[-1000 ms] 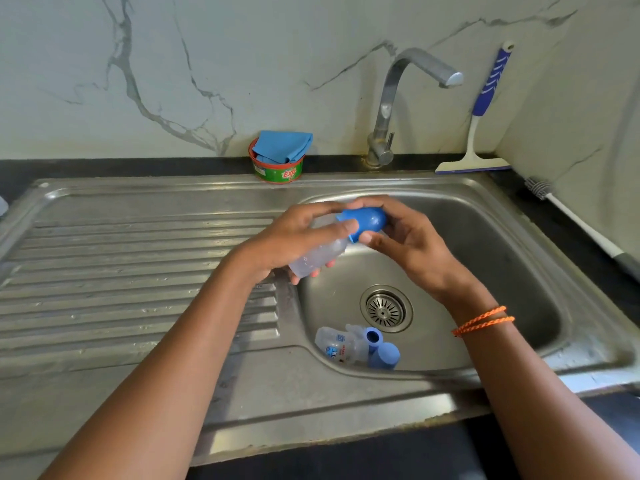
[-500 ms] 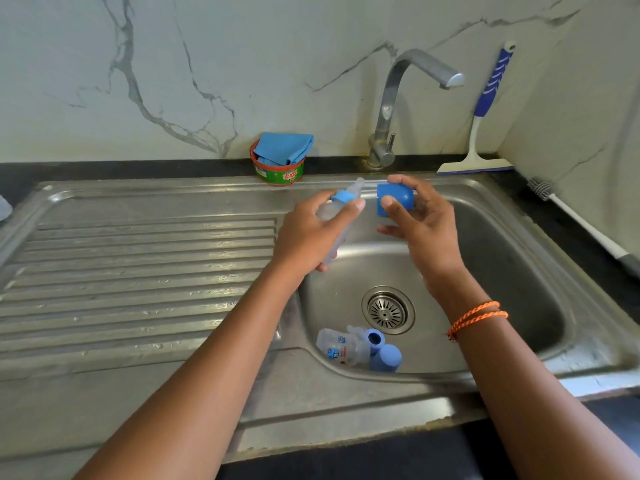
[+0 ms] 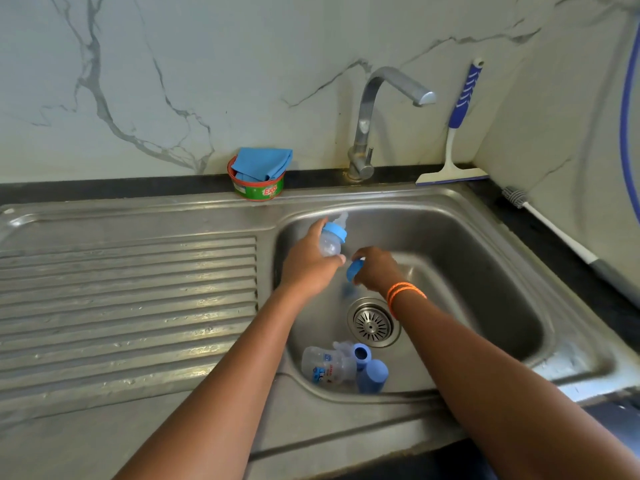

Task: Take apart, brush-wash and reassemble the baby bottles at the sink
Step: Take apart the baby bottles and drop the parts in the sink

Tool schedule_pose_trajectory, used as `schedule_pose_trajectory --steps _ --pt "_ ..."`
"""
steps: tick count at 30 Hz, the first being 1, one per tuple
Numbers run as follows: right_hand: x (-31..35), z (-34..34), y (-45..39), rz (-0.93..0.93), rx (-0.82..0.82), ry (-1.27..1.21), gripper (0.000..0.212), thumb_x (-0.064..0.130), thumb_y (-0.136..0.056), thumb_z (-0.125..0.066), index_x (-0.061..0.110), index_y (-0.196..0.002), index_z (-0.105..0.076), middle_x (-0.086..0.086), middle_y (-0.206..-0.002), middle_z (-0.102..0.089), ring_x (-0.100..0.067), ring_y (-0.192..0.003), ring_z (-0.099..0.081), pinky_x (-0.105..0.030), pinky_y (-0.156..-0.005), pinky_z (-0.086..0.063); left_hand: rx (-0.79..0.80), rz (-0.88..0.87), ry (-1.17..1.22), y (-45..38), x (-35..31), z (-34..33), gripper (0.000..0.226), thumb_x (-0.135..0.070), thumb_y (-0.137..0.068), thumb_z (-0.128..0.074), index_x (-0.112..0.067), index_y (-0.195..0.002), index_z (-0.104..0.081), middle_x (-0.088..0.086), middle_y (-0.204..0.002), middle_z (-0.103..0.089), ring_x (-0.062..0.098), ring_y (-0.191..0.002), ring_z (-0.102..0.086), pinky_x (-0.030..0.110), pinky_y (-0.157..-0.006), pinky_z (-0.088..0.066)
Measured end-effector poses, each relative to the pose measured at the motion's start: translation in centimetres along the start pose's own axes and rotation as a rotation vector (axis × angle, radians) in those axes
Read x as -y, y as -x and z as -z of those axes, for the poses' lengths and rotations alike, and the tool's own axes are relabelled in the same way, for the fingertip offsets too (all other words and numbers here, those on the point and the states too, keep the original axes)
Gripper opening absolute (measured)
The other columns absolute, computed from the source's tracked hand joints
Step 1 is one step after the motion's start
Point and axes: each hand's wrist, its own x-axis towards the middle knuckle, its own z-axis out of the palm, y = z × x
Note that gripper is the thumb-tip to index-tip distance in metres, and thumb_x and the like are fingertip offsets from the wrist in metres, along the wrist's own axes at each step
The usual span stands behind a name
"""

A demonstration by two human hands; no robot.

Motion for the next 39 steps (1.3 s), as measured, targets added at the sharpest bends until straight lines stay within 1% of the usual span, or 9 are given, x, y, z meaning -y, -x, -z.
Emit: schedule_pose_trajectory --steps 6,10,13,15,20,23,30,36,39 --pt "-1.0 0.4 0.0 -0.033 0.010 0.091 0.056 0.006 -0.093 -0.069 0.016 -0.148 -0.059 -0.015 -0.149 -0.058 -0.032 -0.138 -0.054 -0.037 -0.111 -0.046 -0.005 0.009 -0.096 -0.4 0.4 0.0 0.073 -0.038 -0.086 -0.079 -0.030 -0.150 -0.044 -0.001 -0.136 -0.062 0.023 -0.116 -0.063 0.036 -0.093 -0.051" --pt "0.8 4.3 0.9 -0.050 -0.209 -0.282 0.021 0.025 -0.104 -0.056 0.015 -0.099 -0.074 -0.022 -0.111 -0.075 -0.041 -0.105 -0.072 -0.051 -0.093 -0.060 -0.007 0.046 -0.060 -0.6 0.6 0.5 0.054 -0.042 -0.076 -0.087 -0.021 -0.112 -0.054 -0.003 -0.105 -0.067 0.020 -0.093 -0.066 0.041 -0.081 -0.056" --pt "2.4 7.5 3.8 -0.018 -0.068 -0.583 0.064 0.069 -0.105 -0.038 0.015 -0.104 -0.072 -0.015 -0.090 -0.079 -0.028 -0.074 -0.076 -0.035 -0.062 -0.059 0.038 -0.001 0.061 -0.7 0.7 1.2 0.050 -0.035 -0.073 -0.092 -0.027 -0.115 -0.066 -0.008 -0.107 -0.070 0.014 -0.096 -0.067 0.035 -0.084 -0.057" --pt "2.7 8.6 5.9 0.018 0.007 -0.549 0.077 0.081 -0.098 -0.035 0.015 -0.104 -0.072 -0.014 -0.083 -0.078 -0.022 -0.063 -0.072 -0.028 -0.055 -0.053 0.153 -0.065 0.148 -0.5 0.4 1.8 0.045 -0.030 -0.076 -0.091 -0.029 -0.117 -0.072 -0.009 -0.109 -0.074 0.010 -0.101 -0.069 0.024 -0.082 -0.054" --pt "2.0 7.5 8.6 0.064 0.010 -0.589 0.077 0.073 -0.097 -0.053 -0.001 -0.088 -0.070 -0.012 -0.065 -0.065 -0.019 -0.049 -0.054 -0.025 -0.046 -0.042 0.265 -0.166 0.235 0.3 -0.5 2.0 0.031 -0.033 -0.086 -0.084 -0.030 -0.114 -0.071 -0.009 -0.107 -0.074 0.000 -0.095 -0.068 0.009 -0.075 -0.051" --pt "1.6 7.2 9.0 0.103 -0.121 -0.675 0.073 0.063 -0.097 -0.064 -0.010 -0.088 -0.068 -0.011 -0.062 -0.055 -0.018 -0.050 -0.041 -0.027 -0.046 -0.035 0.243 -0.219 0.162 0.5 -0.4 1.6 0.036 -0.049 -0.086 -0.081 -0.033 -0.116 -0.069 -0.011 -0.108 -0.072 0.004 -0.098 -0.068 0.021 -0.084 -0.056" --pt "1.1 7.2 9.3 0.304 -0.170 -0.740 0.055 0.052 -0.103 -0.062 -0.001 -0.092 -0.073 -0.010 -0.066 -0.062 -0.020 -0.058 -0.050 -0.023 -0.052 -0.043 0.089 -0.384 0.013 0.3 -0.6 1.4 0.052 -0.066 -0.075 -0.082 -0.033 -0.113 -0.071 -0.013 -0.100 -0.073 0.006 -0.093 -0.069 0.038 -0.083 -0.058" --pt "1.0 7.0 9.1 0.410 -0.191 -0.715 0.052 0.045 -0.106 -0.059 -0.003 -0.091 -0.071 -0.028 -0.074 -0.065 -0.014 -0.058 -0.055 -0.021 -0.053 -0.044 0.047 -0.384 -0.036 0.2 -1.1 1.7 0.042 -0.065 -0.080 -0.079 -0.030 -0.103 -0.075 -0.010 -0.090 -0.074 0.006 -0.085 -0.069 0.030 -0.074 -0.054" --pt "0.9 7.1 9.1 0.460 -0.204 -0.676 0.047 0.042 -0.108 -0.058 -0.002 -0.097 -0.072 -0.024 -0.076 -0.066 -0.012 -0.062 -0.056 -0.024 -0.059 -0.046 0.048 -0.330 -0.012 0.6 -1.6 1.8 0.048 -0.069 -0.086 -0.070 -0.021 -0.094 -0.076 -0.001 -0.077 -0.072 0.010 -0.066 -0.064 0.031 -0.060 -0.049"
